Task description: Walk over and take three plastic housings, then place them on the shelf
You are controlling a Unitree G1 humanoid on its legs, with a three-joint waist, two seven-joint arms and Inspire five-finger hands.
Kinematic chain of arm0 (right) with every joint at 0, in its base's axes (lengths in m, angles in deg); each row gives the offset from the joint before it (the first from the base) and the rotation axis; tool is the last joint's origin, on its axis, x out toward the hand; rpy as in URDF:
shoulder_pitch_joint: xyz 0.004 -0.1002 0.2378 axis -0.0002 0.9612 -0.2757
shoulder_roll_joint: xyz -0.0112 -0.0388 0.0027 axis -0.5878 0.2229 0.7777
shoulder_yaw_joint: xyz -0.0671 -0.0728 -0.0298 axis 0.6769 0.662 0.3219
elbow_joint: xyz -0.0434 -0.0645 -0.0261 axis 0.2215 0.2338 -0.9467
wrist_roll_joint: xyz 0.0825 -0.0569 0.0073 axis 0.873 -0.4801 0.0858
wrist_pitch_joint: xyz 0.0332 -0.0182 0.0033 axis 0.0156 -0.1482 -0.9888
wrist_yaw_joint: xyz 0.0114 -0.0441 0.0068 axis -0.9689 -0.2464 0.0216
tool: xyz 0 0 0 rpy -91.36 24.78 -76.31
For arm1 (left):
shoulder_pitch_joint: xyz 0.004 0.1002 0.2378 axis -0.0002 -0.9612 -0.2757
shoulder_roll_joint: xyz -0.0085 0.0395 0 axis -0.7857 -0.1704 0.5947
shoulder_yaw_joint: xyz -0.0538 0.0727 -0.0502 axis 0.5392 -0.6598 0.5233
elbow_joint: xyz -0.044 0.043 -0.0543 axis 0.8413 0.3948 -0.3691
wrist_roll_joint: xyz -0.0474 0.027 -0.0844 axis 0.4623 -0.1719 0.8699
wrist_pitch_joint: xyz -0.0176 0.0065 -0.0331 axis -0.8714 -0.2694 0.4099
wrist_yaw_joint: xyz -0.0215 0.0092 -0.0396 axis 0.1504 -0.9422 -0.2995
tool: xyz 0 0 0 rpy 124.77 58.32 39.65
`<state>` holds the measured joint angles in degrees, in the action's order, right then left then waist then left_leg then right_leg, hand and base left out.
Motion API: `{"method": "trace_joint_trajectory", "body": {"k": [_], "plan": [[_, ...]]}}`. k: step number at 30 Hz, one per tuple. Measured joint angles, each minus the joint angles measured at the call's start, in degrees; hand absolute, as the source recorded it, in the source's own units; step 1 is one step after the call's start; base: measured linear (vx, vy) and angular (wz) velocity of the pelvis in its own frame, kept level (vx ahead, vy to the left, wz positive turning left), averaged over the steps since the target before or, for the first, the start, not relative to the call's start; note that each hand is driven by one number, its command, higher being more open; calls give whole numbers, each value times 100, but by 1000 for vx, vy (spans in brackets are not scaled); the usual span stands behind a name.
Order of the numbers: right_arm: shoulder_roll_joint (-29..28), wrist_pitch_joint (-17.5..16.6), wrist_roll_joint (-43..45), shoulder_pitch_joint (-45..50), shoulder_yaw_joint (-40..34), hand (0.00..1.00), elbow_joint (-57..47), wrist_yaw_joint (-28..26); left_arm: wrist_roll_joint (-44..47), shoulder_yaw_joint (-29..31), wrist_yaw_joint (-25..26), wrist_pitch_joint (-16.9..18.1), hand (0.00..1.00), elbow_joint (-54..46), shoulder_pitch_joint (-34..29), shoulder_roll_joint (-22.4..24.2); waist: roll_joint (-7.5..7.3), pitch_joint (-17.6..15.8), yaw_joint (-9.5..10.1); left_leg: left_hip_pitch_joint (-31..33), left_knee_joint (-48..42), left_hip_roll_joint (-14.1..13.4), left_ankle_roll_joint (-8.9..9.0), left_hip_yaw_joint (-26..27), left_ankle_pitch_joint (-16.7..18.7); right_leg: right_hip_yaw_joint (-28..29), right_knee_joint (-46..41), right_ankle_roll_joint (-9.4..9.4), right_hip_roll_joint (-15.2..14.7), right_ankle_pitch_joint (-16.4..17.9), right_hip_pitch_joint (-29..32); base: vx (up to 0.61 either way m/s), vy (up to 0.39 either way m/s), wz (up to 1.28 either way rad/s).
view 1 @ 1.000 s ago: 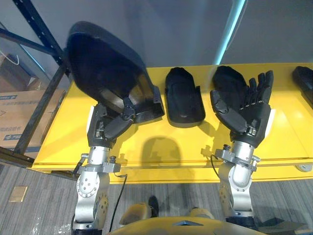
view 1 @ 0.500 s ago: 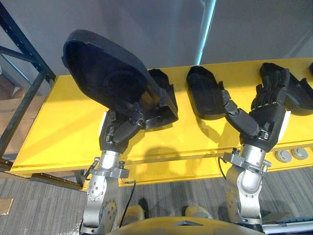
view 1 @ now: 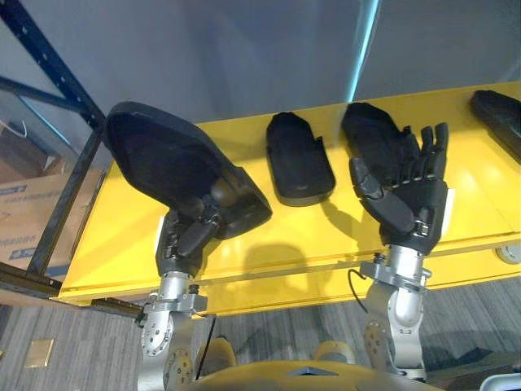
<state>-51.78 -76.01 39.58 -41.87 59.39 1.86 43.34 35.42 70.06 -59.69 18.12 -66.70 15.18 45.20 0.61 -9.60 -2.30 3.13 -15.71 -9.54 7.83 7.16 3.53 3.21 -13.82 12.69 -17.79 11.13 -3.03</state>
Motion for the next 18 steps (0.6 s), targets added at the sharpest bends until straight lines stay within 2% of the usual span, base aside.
{"method": "trace_joint_trajectory", "body": {"k": [1, 2, 3, 4, 6, 8, 12, 14, 15, 17, 18], "plan": [[-10, -17, -92, -71, 17, 100, 87, 54, -44, 5, 9, 0, 0, 1, 1, -10, -37, 19, 50, -62, -8, 18, 142, 2, 177, -11, 148, -14, -26, -95, -117, -3, 219, -2], [-17, -22, -167, -120, 18, 100, 184, 78, -65, 4, 9, 0, 0, 1, -1, -44, -78, 40, 72, -60, -39, 41, 134, 7, 218, -12, 232, -41, -51, -167, -162, -46, 220, -3], [-67, -23, -370, -237, 39, 100, 383, 268, -130, 0, -11, -2, 0, 1, 9, -174, -141, 79, 80, -28, -98, 50, 100, 11, 322, -52, 426, -238, -56, -311, -263, -49, 156, -3], [-84, -23, -440, -253, 91, 100, 422, 410, -143, -3, -47, -2, 0, 1, 16, -274, -181, 116, 72, 17, -100, 54, 94, 11, 331, -74, 504, -323, -56, -391, -286, -47, 158, 2], [-77, -23, -644, -250, 153, 100, 424, 684, -258, 0, -74, -1, 0, 1, 55, -381, -220, 144, 61, 66, -23, 49, 121, 3, 307, -138, 564, -353, -34, -573, -225, -41, 74, 1], [-46, -29, -916, -216, 125, 100, 411, 943, -569, 0, -66, 0, 0, -52, 91, -488, -187, 150, 27, 19, 279, -36, 146, -6, 135, -213, 590, -451, 101, -778, -155, -60, 18, 1], [33, -32, -966, -215, -28, 100, 148, 852, -956, -16, 196, 3, 0, -689, 176, -579, -232, 197, 59, 65, 766, -220, 285, 47, -280, -334, 789, -448, 301, -753, 92, -27, -76, -7], [296, -38, -966, -251, -217, 100, -156, 740, -1153, -47, 589, 6, 0, -924, 378, -458, -15, 170, -6, 98, 1188, -345, 338, 1, -666, -450, 890, -313, 446, -831, 217, -46, -108, 11], [387, -37, -965, -250, -266, 100, -236, 692, -1236, -46, 672, 5, 0, -941, 429, -413, 63, 167, -40, 104, 1290, -371, 350, -51, -745, -500, 906, -303, 492, -836, 217, -51, -90, 38], [730, -31, -962, -248, -584, 100, -553, 527, -1430, -22, 857, 3, 0, -964, 555, -318, 297, 152, -117, 151, 1504, -432, 283, -227, -987, -751, 904, -270, 581, -801, 186, -43, -84, 45], [799, -31, -963, -248, -677, 100, -603, 458, -1480, 5, 857, 1, 0, -964, 557, -301, 331, 155, -109, 158, 1515, -433, 264, -246, -1009, -786, 900, -278, 589, -791, 176, -25, -43, 25]]}}
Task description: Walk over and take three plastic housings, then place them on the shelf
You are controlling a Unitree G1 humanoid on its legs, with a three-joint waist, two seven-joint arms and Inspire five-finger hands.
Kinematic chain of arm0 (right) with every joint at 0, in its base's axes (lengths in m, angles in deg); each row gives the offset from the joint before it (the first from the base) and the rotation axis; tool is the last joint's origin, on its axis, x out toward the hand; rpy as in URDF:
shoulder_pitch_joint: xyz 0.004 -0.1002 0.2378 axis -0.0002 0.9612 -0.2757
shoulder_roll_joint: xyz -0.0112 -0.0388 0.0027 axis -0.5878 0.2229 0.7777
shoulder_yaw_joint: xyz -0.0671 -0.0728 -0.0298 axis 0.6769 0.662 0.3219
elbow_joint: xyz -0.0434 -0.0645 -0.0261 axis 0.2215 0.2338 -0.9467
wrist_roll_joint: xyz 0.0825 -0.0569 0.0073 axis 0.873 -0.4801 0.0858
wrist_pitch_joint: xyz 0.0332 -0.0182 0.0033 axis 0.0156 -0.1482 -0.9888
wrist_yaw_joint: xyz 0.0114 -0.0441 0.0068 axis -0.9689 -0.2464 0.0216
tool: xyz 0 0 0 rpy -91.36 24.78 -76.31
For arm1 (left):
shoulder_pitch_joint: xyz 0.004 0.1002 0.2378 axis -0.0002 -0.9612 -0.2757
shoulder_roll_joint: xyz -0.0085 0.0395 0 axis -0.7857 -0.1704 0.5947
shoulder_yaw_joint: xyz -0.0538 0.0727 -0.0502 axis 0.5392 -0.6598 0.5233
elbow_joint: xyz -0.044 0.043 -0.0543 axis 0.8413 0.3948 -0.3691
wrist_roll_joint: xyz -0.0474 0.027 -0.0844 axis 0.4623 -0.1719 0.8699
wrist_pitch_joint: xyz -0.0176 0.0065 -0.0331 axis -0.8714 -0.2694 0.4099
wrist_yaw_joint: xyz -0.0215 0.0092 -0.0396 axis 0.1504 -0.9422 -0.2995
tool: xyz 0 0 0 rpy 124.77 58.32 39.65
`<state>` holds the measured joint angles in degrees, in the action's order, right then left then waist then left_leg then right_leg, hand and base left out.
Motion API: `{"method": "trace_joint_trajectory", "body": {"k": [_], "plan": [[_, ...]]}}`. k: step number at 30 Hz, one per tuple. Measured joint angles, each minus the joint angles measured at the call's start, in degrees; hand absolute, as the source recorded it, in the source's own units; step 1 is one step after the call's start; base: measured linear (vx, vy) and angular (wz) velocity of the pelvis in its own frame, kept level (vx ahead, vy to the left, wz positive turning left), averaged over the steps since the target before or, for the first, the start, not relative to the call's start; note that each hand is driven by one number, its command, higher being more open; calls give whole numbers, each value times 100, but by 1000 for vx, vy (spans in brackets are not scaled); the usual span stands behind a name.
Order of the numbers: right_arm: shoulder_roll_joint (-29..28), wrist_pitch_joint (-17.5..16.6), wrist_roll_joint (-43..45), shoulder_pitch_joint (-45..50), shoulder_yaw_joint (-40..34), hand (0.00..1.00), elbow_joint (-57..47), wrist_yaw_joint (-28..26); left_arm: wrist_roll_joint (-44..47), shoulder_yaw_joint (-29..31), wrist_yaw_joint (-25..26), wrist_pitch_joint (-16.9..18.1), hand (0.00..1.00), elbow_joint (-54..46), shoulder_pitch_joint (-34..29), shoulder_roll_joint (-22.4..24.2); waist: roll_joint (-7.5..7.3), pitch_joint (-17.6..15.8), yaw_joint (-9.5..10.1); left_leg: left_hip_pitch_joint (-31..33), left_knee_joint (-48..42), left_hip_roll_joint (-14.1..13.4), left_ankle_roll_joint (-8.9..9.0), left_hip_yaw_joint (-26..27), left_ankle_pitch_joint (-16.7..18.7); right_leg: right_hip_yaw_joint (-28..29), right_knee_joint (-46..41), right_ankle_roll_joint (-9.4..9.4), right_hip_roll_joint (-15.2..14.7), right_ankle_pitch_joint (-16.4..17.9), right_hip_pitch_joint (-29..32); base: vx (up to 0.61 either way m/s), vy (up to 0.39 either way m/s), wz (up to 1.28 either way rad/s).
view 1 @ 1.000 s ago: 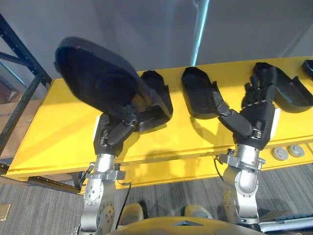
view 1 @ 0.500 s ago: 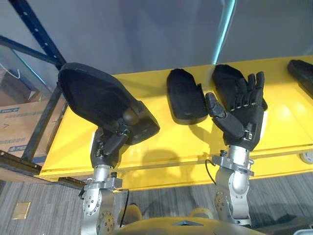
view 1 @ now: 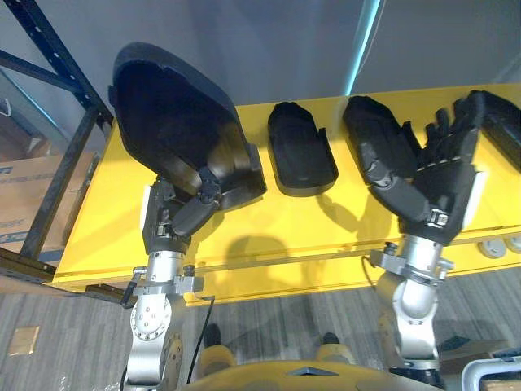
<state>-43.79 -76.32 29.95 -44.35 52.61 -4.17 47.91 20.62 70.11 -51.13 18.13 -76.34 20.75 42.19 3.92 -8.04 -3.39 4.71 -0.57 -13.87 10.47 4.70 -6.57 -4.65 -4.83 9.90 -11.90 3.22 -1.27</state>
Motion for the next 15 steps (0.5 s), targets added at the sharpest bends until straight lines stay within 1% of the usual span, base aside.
{"method": "trace_joint_trajectory", "body": {"k": [2, 3, 5, 6, 7, 8, 10, 13, 15], "plan": [[204, -2, 26, -34, -236, 100, -55, -182, -71, 118, 16, -4, 0, -4, -6, -6, 55, 12, 69, -13, 18, 0, -15, -9, -24, -13, -41, 8, 3, 14, -2, -15, -14, 8], [257, -4, 104, -74, -350, 100, -59, -295, -208, 289, 50, -32, 0, -41, -5, -11, 53, 8, 83, -34, 50, 1, 27, -11, -51, -11, -79, 20, 2, 30, 3, 0, 0, 0], [242, -7, 132, -90, -415, 100, -68, -321, -250, 568, 73, -86, 0, -55, 33, -34, -1, -24, 121, -90, 114, 5, 24, -16, -96, -11, -123, 25, 0, 41, -7, 0, 0, 0], [208, -5, 128, -84, -431, 100, -80, -318, -345, 707, 138, -226, 0, -56, 67, -53, -27, -34, 147, -140, 161, 8, 29, -16, -126, -12, -133, 30, -1, 55, -38, -35, -2, 5], [122, -5, 145, -86, -430, 100, -127, -326, -502, 842, 216, -451, 0, -57, 111, -85, -33, -38, 164, -179, 204, 13, 19, -19, -143, -37, -154, 34, -7, 82, -71, -44, -5, 8], [74, -5, 162, -87, -422, 100, -155, -346, -569, 917, 234, -559, 0, -57, 115, -103, -32, -39, 168, -197, 227, 15, 13, -23, -139, -50, -165, 13, -10, 117, -83, -40, -6, 9], [-43, -4, 453, -86, -424, 100, -264, -590, -565, 1186, 196, -931, 0, -57, 116, -155, -17, -48, 173, -230, 320, 19, -36, -27, -177, -69, -211, 32, -13, 187, -59, -45, -7, 7], [-88, -4, 483, -87, -411, 100, -326, -901, -408, 1500, 180, -1516, 0, -44, 118, -173, 44, -71, 166, -218, 407, 28, -102, -17, -227, -66, -210, 36, -13, 189, 13, -41, -3, 3], [-78, 17, 494, -89, -399, 100, -326, -1049, -131, 1587, 102, -1673, 0, 2, 122, -180, 81, -91, 169, -217, 417, 29, -108, -15, -233, -65, -210, 35, -13, 188, 15, 0, 0, 0]]}}
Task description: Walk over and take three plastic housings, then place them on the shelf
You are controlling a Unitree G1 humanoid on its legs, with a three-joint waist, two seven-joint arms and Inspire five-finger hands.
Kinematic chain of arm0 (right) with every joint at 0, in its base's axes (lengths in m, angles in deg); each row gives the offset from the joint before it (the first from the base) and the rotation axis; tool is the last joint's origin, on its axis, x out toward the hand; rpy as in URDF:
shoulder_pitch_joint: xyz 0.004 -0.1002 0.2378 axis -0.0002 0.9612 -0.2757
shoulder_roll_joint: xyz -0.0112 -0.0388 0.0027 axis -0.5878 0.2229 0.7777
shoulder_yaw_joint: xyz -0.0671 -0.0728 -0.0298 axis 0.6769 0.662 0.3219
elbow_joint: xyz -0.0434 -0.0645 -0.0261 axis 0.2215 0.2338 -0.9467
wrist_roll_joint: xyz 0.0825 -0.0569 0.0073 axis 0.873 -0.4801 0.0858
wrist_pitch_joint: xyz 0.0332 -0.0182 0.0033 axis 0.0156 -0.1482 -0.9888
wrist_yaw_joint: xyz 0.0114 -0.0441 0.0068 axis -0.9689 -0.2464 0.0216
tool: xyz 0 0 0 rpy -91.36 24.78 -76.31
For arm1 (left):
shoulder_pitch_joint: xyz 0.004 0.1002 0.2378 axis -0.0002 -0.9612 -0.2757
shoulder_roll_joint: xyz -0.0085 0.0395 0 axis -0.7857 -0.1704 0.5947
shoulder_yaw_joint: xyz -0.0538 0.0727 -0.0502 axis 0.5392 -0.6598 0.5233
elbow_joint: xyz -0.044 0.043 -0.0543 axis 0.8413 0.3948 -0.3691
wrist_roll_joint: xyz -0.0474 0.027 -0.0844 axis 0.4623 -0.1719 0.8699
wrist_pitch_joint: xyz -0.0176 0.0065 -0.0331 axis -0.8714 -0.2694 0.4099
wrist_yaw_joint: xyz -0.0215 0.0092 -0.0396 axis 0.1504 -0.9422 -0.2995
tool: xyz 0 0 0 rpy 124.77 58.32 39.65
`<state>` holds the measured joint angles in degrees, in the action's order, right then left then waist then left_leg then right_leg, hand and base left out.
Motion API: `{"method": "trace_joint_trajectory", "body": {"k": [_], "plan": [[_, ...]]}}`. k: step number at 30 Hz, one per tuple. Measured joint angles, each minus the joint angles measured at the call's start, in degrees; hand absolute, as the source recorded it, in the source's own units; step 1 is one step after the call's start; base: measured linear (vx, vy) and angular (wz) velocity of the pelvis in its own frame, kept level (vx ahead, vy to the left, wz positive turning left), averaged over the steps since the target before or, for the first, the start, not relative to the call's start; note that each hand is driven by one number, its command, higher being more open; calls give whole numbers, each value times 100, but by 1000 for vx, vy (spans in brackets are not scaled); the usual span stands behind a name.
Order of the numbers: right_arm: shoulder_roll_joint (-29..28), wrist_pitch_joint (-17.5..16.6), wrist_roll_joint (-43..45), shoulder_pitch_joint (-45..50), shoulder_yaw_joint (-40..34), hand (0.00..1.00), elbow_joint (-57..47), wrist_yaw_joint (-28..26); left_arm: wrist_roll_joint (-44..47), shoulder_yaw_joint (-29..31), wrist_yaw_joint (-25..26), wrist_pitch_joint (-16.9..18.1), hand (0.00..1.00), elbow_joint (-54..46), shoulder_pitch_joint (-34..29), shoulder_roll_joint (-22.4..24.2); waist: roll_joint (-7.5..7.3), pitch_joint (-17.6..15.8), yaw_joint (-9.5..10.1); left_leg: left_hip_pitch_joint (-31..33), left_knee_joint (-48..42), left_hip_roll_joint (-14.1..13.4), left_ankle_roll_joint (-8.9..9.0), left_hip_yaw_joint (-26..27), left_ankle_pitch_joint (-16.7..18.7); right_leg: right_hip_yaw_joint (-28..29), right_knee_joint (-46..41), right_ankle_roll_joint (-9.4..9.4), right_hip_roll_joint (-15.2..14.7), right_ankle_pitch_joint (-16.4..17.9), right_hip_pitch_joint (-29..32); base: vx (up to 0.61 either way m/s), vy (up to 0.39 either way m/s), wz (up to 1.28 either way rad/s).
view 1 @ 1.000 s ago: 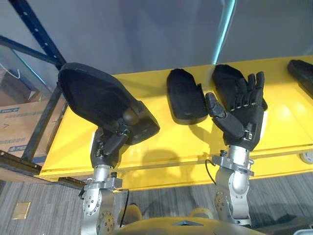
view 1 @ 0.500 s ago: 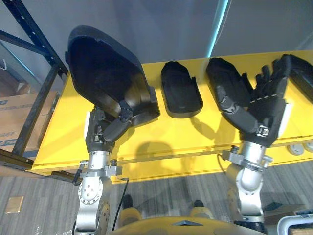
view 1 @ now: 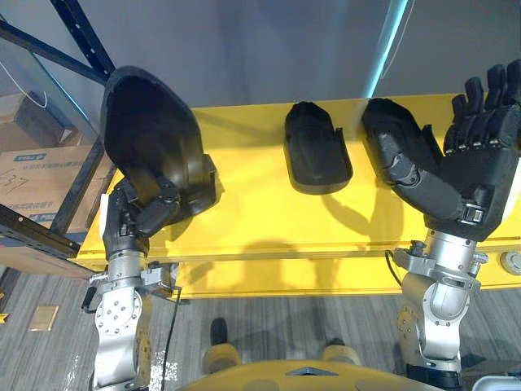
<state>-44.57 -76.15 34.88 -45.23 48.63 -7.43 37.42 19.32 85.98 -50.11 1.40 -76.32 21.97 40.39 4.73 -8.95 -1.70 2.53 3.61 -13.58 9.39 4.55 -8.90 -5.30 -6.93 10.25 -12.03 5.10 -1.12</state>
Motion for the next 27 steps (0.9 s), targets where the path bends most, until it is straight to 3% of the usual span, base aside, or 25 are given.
{"method": "trace_joint_trajectory", "body": {"k": [8, 10, 16, 20, 27], "plan": [[434, 236, 97, -233, 355, 100, 55, -696, 1202, 211, -595, -243, 0, 1064, 828, -434, 241, -60, 6, -74, -2, 40, 18, 42, -73, 26, -116, 33, -41, 36, 21, 7, -3, -2], [533, 313, 253, -314, 458, 100, 118, -873, 1568, 206, -817, -393, 0, 1502, 1139, -600, 282, -63, -11, -119, -42, 136, -93, 132, -2, 98, -145, 44, -150, 65, 18, -7, 22, -11], [719, 524, 541, -462, 834, 100, 260, -1216, 2350, 231, -1347, -736, 0, 2876, 1798, -1214, 422, -176, -138, -311, -16, 334, -97, 352, 6, 277, -203, 148, -368, 58, 7, -8, 37, -14], [918, 525, 650, -813, 1117, 100, 257, -1454, 2455, 218, -1572, -956, 0, 3462, 1940, -1343, 474, -232, -243, -309, -26, 428, -114, 489, 17, 429, -320, 235, -475, 80, 139, -9, 17, -13], [1201, 708, 655, -1377, 1484, 100, 152, -1507, 2453, 266, -1747, -1003, 0, 3581, 2263, -1403, 613, -502, -307, -147, -37, 522, -211, 559, 30, 444, -584, 295, -597, 167, 393, -51, 7, 4]]}}
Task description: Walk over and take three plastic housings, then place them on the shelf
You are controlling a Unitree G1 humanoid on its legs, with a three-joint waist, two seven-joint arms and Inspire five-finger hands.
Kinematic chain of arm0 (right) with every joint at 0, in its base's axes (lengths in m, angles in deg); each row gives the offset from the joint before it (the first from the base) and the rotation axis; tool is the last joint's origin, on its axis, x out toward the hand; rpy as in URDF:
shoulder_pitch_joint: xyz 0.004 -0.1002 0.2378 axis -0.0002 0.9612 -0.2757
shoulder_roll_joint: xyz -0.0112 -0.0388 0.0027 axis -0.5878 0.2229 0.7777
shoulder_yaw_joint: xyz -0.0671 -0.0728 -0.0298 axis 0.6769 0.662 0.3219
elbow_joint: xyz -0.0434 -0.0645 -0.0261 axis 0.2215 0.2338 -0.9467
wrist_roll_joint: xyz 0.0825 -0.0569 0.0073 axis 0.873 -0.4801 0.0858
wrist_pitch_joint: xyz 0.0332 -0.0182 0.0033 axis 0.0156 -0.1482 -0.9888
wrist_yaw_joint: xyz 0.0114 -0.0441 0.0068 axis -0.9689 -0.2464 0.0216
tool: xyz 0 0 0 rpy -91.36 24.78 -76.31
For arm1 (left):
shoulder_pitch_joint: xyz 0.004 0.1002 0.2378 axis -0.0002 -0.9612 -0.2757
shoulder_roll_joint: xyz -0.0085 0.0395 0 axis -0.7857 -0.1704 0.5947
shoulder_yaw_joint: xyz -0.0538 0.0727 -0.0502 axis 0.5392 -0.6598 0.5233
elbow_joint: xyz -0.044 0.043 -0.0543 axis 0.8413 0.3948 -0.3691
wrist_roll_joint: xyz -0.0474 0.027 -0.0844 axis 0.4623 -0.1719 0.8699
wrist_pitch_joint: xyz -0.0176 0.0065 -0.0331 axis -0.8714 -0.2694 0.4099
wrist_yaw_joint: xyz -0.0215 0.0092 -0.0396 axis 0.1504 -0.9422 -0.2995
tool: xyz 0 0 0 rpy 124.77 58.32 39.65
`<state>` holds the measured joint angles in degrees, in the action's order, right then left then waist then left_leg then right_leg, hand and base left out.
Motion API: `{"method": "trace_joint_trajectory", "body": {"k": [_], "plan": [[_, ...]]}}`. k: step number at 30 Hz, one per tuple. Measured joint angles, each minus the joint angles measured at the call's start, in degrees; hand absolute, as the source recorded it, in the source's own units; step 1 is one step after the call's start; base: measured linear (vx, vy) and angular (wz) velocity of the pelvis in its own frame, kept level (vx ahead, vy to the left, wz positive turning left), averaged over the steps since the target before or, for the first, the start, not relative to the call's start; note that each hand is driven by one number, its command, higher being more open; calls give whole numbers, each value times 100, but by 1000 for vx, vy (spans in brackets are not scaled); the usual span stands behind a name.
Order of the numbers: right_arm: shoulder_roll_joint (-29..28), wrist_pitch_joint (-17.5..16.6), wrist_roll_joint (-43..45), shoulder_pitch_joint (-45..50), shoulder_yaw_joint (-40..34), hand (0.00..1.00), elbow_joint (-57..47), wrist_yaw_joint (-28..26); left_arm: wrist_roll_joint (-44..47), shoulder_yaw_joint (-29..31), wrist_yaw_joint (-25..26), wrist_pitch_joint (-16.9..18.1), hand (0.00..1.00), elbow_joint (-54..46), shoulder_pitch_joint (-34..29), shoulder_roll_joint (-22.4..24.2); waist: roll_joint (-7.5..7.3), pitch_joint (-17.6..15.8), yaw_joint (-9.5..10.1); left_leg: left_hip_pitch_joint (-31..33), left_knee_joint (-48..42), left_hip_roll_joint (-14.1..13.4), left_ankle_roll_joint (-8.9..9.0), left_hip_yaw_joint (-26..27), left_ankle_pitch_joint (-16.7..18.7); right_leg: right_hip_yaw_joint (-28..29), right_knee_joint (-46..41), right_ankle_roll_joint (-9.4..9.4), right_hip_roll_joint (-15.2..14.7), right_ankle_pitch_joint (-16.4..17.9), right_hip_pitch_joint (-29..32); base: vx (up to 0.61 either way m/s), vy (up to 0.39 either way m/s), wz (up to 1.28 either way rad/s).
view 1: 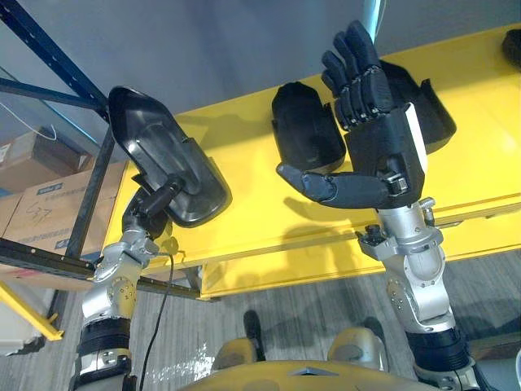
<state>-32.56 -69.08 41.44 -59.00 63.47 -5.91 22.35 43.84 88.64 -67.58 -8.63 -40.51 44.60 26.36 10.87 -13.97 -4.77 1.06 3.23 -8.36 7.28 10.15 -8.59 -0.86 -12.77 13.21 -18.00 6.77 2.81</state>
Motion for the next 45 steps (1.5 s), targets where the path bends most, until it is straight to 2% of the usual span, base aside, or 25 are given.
{"method": "trace_joint_trajectory", "body": {"k": [7, 12, 16, 23, 24, 30, 36, 40, 45], "plan": [[51, 243, 2, -69, 241, 100, -104, -5, -324, -59, -243, 1, 0, 105, 285, -274, 10, -164, -1, 41, 8, 17, 61, 70, -89, 60, -208, 32, -30, 33, 149, 1, -1, 0], [53, 323, 107, -191, 337, 100, -423, -37, -1150, -138, -110, -42, 0, 145, 569, -495, -25, -198, -33, 43, 5, 49, 60, 125, -89, 109, -252, 40, -70, 55, 214, -21, -8, -4], [46, 346, 510, -362, 444, 100, -667, -214, -1626, -303, -68, -133, 0, 190, 920, -664, -36, -290, -60, 46, 3, 89, 56, 150, -91, 121, -282, 55, -117, 57, 224, -26, 0, 0], [32, 345, 541, -1086, 1013, 100, -682, -499, -1771, -544, -34, -248, 0, 193, 1359, -674, -48, -310, -11, 250, 0, 110, 32, 151, -136, 63, -425, 76, -159, 89, 416, -14, -13, 9], [26, 351, 538, -1201, 1125, 100, -681, -508, -1835, -589, -37, -247, 100, 191, 1481, -673, -62, -341, -6, 269, 12, 126, 23, 147, -163, 29, -434, 84, -184, 95, 417, -15, -13, 16], [-137, 511, 426, -1492, 1362, 100, -683, -595, -1899, -829, 103, -242, 100, 186, 1874, -672, -148, -398, 27, 460, 13, 179, -18, 41, -218, -74, -471, 107, -240, 109, 500, -12, -13, 15], [-137, 632, 414, -1490, 1355, 100, -682, -550, -2086, -834, 279, -235, 100, 110, 1925, -669, -219, -446, 4, 448, 17, 177, -3, 32, -246, -93, -503, 113, -241, 122, 487, -1, -21, 2], [-190, 630, 242, -1329, 1304, 100, -681, -501, -2084, -853, 348, -237, 100, 78, 1896, -634, -282, -472, -25, 283, 130, 171, 10, -9, -284, -179, -409, 132, -234, 107, 278, -9, -17, 3], [-359, 614, 204, -987, 1257, 100, -595, -480, -2088, -950, 433, -247, 100, -81, 1751, -628, -439, -452, -38, 134, 158, 155, 20, -92, -279, -307, -143, 157, -202, 20, -54, 2, -9, 4]]}}
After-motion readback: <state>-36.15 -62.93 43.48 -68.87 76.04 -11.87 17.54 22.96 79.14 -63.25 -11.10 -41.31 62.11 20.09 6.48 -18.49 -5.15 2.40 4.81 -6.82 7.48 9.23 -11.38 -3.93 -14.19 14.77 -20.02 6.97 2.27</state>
